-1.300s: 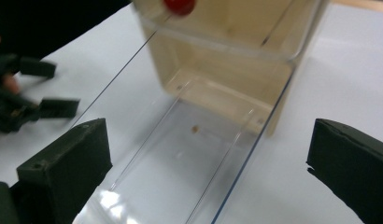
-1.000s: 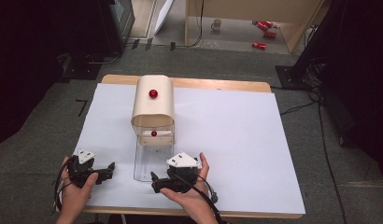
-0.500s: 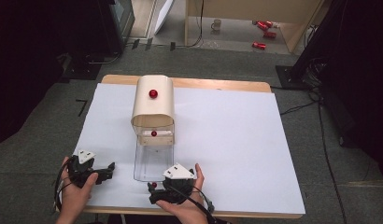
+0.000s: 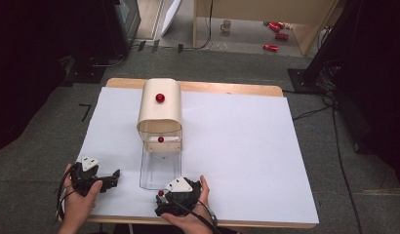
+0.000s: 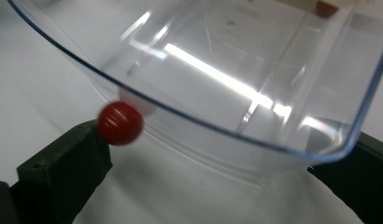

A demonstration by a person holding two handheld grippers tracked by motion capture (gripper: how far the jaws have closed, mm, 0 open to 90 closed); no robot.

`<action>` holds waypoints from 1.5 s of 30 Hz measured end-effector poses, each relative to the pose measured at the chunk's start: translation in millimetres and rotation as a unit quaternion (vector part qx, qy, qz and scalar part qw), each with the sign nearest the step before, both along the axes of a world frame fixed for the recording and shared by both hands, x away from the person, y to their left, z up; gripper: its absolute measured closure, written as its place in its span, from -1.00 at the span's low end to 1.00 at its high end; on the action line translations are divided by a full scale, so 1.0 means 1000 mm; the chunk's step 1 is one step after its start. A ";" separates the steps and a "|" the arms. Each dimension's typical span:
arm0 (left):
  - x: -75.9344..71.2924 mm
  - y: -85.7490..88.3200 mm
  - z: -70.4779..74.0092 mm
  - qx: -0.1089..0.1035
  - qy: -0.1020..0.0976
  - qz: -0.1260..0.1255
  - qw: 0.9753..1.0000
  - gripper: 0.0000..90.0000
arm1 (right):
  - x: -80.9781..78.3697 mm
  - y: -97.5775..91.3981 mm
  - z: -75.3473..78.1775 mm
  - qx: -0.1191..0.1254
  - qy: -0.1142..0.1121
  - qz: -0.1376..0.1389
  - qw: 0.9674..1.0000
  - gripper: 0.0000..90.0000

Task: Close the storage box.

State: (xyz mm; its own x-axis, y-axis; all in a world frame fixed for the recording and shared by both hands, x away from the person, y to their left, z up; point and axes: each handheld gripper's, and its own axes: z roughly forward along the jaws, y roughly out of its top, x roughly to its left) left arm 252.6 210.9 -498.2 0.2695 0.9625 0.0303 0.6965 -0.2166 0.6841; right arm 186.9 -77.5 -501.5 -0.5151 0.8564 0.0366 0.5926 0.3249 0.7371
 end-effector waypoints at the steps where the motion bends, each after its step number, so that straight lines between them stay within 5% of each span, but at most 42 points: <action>1: 0.000 0.000 0.000 0.000 0.000 0.000 1.000 -1.00 | -0.001 -0.001 -0.003 -0.007 0.007 -0.007 1.000 -0.95; 12: 0.000 0.000 0.000 0.000 0.000 0.000 1.000 -1.00 | -0.003 -0.001 -0.002 -0.006 -0.003 -0.003 1.000 -0.77; 22: 0.000 0.000 0.000 0.000 0.000 0.000 1.000 -1.00 | 0.002 -0.008 0.015 0.014 -0.028 -0.016 0.999 -0.69; 32: 0.000 0.000 0.000 0.000 0.000 0.000 1.000 -1.00 | 0.022 -0.006 0.029 0.022 -0.050 -0.027 0.998 -0.68; 45: 0.000 0.000 0.000 0.000 0.000 0.000 1.000 -1.00 | 0.055 -0.004 0.027 0.030 -0.034 -0.047 0.998 -0.71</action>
